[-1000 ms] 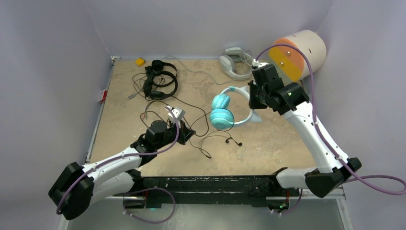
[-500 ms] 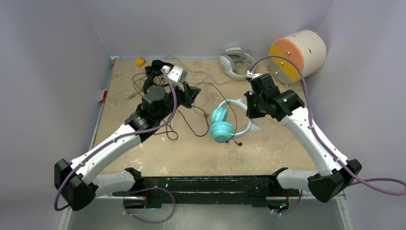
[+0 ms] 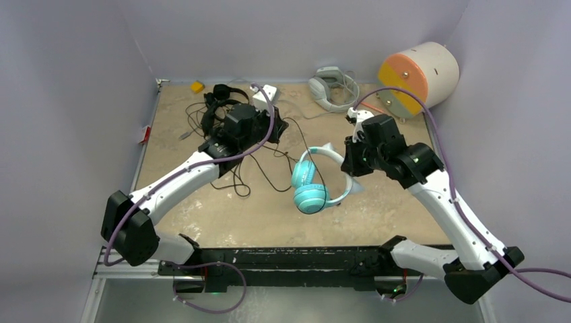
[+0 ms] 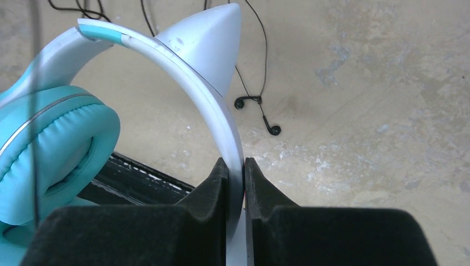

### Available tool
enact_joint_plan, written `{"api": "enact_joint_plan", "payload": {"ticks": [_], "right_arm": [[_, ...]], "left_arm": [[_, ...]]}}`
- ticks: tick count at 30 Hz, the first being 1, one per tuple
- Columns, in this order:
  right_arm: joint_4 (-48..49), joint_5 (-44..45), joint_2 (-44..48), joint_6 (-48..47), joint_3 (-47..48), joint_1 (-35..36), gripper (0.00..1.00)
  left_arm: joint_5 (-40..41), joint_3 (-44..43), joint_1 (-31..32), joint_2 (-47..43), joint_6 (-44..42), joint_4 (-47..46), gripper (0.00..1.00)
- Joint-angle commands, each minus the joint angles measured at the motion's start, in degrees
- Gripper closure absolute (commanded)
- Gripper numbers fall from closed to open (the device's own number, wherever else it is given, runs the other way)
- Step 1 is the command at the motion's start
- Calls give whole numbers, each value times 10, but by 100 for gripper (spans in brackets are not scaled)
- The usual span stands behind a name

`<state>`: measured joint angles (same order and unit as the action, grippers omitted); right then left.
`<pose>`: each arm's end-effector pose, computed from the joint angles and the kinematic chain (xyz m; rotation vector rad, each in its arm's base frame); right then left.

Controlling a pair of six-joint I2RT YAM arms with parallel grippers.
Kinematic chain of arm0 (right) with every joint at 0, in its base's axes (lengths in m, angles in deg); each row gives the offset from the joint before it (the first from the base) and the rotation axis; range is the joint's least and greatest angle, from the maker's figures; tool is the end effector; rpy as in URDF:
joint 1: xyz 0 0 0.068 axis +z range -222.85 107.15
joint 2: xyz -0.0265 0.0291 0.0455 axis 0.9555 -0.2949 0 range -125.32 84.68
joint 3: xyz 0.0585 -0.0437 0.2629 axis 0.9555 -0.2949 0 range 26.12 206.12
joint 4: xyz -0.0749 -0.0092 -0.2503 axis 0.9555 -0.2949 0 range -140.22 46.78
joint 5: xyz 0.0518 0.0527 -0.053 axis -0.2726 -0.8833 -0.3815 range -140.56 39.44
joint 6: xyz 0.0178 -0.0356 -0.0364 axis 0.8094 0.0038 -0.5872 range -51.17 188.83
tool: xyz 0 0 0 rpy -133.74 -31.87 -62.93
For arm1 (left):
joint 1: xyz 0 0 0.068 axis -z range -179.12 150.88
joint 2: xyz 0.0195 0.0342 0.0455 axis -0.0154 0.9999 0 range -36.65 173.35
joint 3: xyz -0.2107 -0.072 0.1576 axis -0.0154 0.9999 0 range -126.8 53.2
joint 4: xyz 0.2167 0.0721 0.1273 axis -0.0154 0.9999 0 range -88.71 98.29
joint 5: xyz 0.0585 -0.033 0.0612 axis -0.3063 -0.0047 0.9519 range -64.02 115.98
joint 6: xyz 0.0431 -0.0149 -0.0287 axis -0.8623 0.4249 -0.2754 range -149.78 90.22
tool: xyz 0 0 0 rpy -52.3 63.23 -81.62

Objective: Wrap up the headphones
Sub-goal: Wrap the headphones cable around the headphones.

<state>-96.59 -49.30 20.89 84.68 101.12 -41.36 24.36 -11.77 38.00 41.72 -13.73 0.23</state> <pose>0.1822 0.1108 0.3833 -0.3069 2.3190 0.3930 0.2594 -0.1976 0.3503 0.3568 1.8044 -0.6858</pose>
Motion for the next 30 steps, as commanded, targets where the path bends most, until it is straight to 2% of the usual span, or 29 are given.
{"api": "enact_joint_plan", "payload": {"ticks": [1,9,17,23,30], "right_arm": [[69,-40,44,21,12,2,100],[144,-45,81,68,41,1,100],[119,1,46,165,136,1,100],[117,1,8,205,207,1,100],[113,-11,-13,232,263,1,100]], "left_arm": [[-41,12,-2,8,24,-32,100],[-99,68,-2,32,69,-91,100],[-171,143,-1,31,105,-227,99],[-198,168,-1,35,107,-324,82],[-181,148,-2,73,91,-363,62]]}}
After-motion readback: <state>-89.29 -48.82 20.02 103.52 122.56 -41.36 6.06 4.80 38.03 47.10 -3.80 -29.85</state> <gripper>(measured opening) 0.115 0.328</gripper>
